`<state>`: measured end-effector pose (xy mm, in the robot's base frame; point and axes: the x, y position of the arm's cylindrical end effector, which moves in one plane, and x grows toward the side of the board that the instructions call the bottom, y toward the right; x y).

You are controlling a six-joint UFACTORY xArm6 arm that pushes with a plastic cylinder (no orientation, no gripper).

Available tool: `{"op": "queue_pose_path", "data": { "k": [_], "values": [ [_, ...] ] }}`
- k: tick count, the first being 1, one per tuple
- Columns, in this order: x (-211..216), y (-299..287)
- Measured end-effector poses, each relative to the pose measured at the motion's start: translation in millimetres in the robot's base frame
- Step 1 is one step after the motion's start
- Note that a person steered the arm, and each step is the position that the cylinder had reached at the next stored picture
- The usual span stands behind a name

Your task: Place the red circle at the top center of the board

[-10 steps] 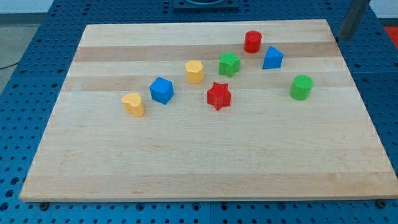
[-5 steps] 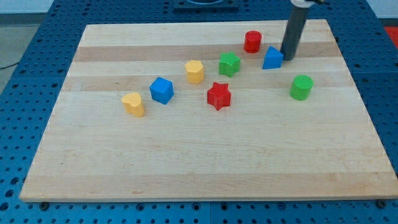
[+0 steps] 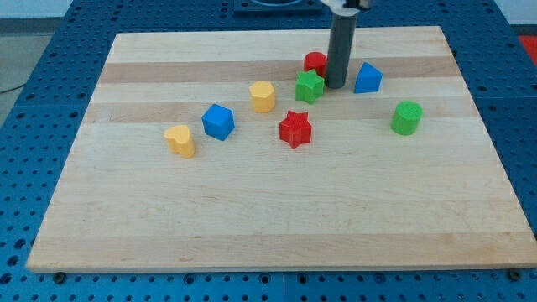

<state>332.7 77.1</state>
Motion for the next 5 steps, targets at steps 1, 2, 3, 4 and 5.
{"op": "queue_pose_path", "data": {
  "k": [1,2,3,4,5],
  "values": [
    [-18.1,-37.7],
    [-55.5,-51.0],
    [-59.7,-43.4],
    [-55.0,-42.7],
    [-17.2,-37.8]
  ]
}}
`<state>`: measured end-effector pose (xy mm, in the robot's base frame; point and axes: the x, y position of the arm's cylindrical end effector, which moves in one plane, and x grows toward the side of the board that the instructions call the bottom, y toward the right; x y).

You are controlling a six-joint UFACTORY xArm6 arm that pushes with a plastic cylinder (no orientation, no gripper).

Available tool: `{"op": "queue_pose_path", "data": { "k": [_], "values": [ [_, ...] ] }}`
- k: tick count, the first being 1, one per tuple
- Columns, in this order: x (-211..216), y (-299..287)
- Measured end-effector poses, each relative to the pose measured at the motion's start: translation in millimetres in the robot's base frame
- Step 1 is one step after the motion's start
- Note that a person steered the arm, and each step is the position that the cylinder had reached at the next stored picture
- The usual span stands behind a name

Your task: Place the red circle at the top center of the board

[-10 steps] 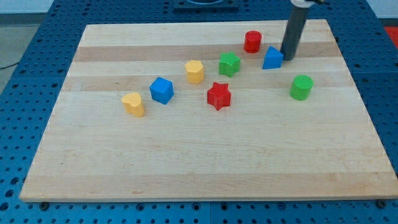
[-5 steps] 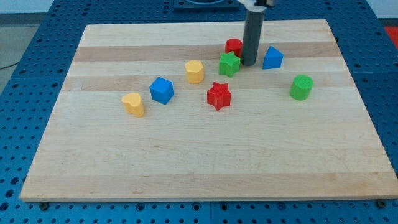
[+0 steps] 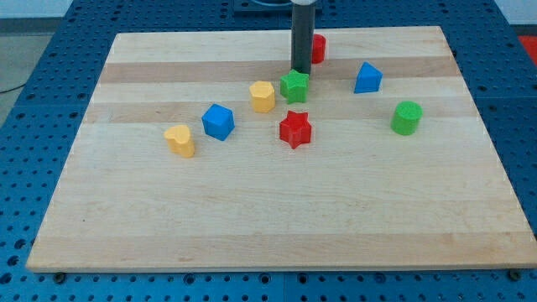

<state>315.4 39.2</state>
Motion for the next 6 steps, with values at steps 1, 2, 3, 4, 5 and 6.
{"op": "queue_pose_path", "data": {
  "k": [1,2,3,4,5,6],
  "values": [
    [11.1,30.5],
    [-8.8,63.6],
    [-33.1,67.0],
    [-47.8,51.1],
    [-60.1,30.9],
    [-69.0,6.5]
  ]
}}
